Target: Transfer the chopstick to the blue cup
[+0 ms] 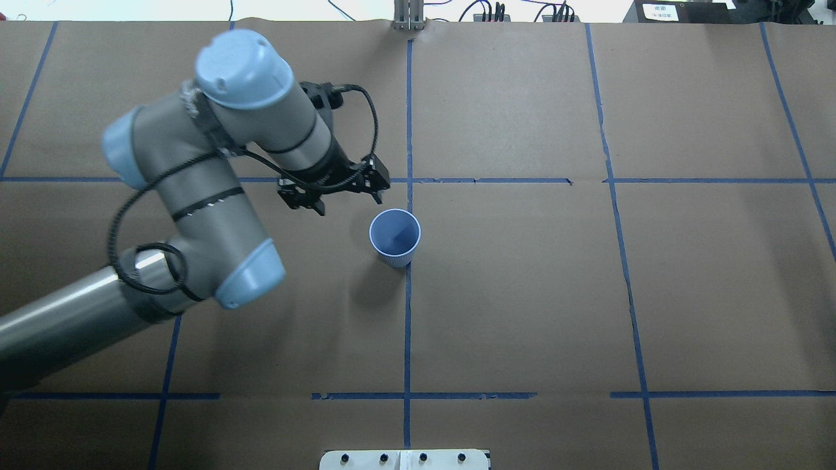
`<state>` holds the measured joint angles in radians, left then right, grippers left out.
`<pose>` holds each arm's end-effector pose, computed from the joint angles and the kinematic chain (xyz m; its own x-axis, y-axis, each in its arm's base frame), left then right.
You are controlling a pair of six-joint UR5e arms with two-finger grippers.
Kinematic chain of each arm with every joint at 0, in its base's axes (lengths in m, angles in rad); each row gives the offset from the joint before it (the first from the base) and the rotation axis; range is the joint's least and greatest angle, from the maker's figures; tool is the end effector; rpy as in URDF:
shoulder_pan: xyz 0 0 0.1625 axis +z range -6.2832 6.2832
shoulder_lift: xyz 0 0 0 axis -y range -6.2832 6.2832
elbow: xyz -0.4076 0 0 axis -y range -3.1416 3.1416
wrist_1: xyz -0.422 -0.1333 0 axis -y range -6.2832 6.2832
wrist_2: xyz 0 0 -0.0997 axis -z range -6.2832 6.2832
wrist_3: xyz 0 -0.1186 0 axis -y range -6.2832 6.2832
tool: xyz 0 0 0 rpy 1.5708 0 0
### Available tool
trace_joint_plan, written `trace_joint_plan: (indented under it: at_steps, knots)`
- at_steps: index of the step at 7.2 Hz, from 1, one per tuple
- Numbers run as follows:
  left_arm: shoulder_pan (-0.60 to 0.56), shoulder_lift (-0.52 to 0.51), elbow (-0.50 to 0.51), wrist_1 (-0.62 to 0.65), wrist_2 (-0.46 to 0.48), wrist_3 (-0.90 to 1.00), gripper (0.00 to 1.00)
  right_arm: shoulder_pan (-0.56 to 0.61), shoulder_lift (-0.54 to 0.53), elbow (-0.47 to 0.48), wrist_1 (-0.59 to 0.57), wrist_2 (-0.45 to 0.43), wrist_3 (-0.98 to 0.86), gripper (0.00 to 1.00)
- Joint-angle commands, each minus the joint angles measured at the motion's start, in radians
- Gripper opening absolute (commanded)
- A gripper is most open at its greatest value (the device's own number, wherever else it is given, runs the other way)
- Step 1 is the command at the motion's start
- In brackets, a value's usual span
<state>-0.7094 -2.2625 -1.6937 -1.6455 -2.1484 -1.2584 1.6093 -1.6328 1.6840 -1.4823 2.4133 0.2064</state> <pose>0.4785 -0.5011 0.1546 0.5237 -0.1102 -0.8448 0.0662 0.9939 -0.0886 0.0642 -0.5038 0.6120 0.6471 0.1262 0.7519 -0.1744 0.9846 -0.0152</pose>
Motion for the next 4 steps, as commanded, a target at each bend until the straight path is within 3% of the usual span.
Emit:
trace_joint_plan:
  at_steps: [1, 3, 4]
  knots:
    - [-0.100, 0.140, -0.220, 0.187, -0.016, 0.261, 1.00, 0.044, -0.007, -0.056, 0.004, 0.000, -0.117, 1.00]
    - [-0.168, 0.237, -0.283, 0.204, -0.018, 0.379, 1.00, 0.147, 0.010, -0.176, 0.023, -0.002, -0.252, 1.00]
    - [-0.201, 0.298, -0.315, 0.204, -0.018, 0.439, 1.00, 0.152, 0.016, -0.249, 0.121, -0.008, -0.254, 1.00]
